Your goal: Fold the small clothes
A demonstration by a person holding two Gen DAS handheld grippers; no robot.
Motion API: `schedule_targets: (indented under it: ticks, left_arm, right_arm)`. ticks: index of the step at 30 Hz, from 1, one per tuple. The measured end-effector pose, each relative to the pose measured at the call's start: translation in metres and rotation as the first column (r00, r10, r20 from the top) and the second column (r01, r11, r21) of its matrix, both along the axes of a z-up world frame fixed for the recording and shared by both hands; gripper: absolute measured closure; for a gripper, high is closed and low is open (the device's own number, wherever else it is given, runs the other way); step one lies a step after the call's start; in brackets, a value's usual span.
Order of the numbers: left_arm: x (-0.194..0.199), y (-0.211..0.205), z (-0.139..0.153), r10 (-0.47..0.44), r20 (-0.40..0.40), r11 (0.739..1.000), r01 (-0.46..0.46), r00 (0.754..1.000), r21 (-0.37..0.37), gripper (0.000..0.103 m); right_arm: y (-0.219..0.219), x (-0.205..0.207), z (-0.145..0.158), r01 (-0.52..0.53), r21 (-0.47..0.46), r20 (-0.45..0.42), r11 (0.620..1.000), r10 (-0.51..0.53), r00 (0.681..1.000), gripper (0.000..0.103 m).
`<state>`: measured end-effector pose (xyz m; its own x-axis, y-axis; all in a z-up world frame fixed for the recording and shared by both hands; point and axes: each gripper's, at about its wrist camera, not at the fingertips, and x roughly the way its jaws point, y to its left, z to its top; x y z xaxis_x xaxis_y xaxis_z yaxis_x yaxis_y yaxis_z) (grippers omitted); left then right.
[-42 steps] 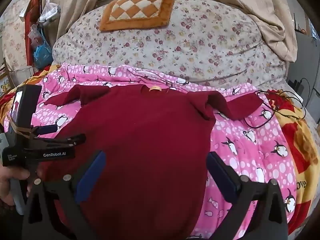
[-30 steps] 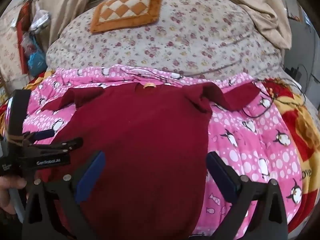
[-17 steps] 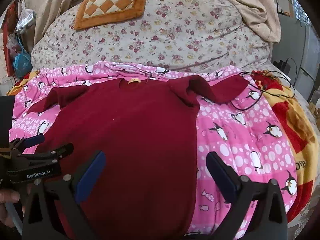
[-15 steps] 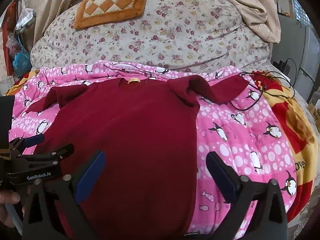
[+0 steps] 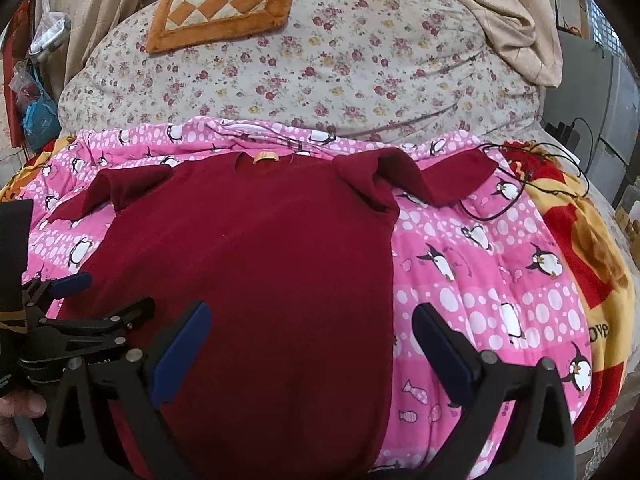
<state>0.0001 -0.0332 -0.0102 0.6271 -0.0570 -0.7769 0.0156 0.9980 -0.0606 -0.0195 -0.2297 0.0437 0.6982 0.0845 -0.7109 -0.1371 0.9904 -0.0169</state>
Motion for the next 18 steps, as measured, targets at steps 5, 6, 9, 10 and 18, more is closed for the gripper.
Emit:
schedule_targets:
  ticks: [5, 6, 9, 10, 18]
  left_arm:
    - [0.000, 0.000, -0.001, 0.002, -0.003, 1.000, -0.002, 1.000, 0.003, 0.018]
    - [0.000, 0.000, -0.001, 0.001, -0.002, 1.000, -0.001, 1.000, 0.004, 0.018]
    - [0.000, 0.001, -0.001, -0.001, 0.000, 1.000, 0.001, 1.000, 0.004, 0.018]
    - [0.003, 0.001, 0.000, -0.002, 0.000, 1.000, 0.002, 1.000, 0.007, 0.018]
    - [0.049, 0.015, 0.022, 0.019, -0.051, 0.999, -0.017, 0.999, 0.046, 0.018]
  right_arm:
    - [0.001, 0.003, -0.004, 0.005, -0.015, -0.020, 1.000, -0.005, 1.000, 0.001]
    - [0.002, 0.003, -0.004, 0.005, -0.018, -0.022, 1.000, -0.005, 1.000, 0.001]
    - [0.003, 0.005, -0.006, 0.004, -0.025, -0.032, 1.000, -0.005, 0.999, 0.001]
    - [0.003, 0.006, -0.007, 0.006, -0.028, -0.038, 1.000, -0.007, 0.999, 0.001]
    - [0.007, 0.042, -0.006, 0.009, -0.014, -0.062, 1.000, -0.010, 0.998, 0.001]
